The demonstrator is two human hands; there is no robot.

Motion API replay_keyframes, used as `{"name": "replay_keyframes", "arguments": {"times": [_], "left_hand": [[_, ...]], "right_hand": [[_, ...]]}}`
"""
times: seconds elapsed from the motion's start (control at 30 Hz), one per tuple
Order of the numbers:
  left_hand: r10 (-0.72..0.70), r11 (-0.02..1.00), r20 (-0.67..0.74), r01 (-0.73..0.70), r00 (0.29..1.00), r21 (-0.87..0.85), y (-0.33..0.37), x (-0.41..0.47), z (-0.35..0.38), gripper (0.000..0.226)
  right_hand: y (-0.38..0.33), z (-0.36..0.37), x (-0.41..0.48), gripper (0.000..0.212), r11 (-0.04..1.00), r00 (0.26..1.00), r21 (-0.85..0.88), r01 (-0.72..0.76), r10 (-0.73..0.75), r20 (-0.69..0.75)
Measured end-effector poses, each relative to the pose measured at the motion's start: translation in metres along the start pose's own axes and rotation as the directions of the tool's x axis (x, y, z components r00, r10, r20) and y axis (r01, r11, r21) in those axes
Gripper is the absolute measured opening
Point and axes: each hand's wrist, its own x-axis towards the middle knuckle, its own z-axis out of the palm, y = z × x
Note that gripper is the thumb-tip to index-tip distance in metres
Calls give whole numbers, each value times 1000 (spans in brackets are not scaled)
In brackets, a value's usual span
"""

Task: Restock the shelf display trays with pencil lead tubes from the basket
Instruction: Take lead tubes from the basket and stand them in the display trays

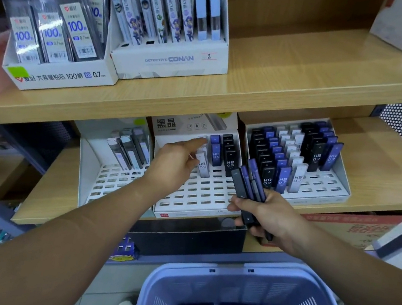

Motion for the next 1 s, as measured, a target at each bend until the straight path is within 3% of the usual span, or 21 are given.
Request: {"name": "replay_keyframes", "arguments": {"times": [0.13,0.27,0.4,0.47,0.57,0.63,0.7,0.77,0.8,0.83,0.9,0.93,1.0], "left_hand": [[23,999,-30,-22,999,26,0,2,2,40],[87,984,-16,-83,996,159,3,6,3,43],[72,995,-81,-66,994,81,14,3,-6,54],[203,978,-58,-200,977,54,25,-5,-14,54],[482,861,61,-485,874,151,40,-20,-15,46],[567,791,76,-567,820,230,41,-25,-14,30],[578,766,104,-582,810,274,39,-28,-16,21],[416,889,100,-427,904,164,38,-32,-18,15],[245,969,100,-248,964,20,40,-35,-20,10],[65,985,137,-41,988,-169,44,-37,-23,10],[-136,806,239,248,961,-538,51,-41,-27,28],[-170,700,271,310,947,-644,54,-42,-29,37],[-193,593,290,347,937,-726,57,-44,-31,49]], "right_hand": [[-1,0,-1,21,1000,1000,16,16,-16,-6],[-7,1,-5,27,998,1000,59,5,-7,27],[-18,0,-11,32,994,997,112,-3,-6,73],[-23,-1,-15,29,985,992,170,-16,-5,127],[-30,0,-21,26,971,978,236,-48,-3,209],[-32,1,-25,29,971,970,230,-60,2,243],[-30,2,-29,38,972,969,227,-64,6,249],[-27,3,-29,44,962,976,267,-58,-2,217],[-26,3,-29,44,958,980,284,-43,-15,198],[-24,4,-29,40,959,982,284,-20,-35,187],[-21,7,-30,24,971,979,239,31,-77,186],[-20,10,-29,17,974,979,220,49,-91,182],[-18,14,-28,11,974,983,216,67,-101,153]]}}
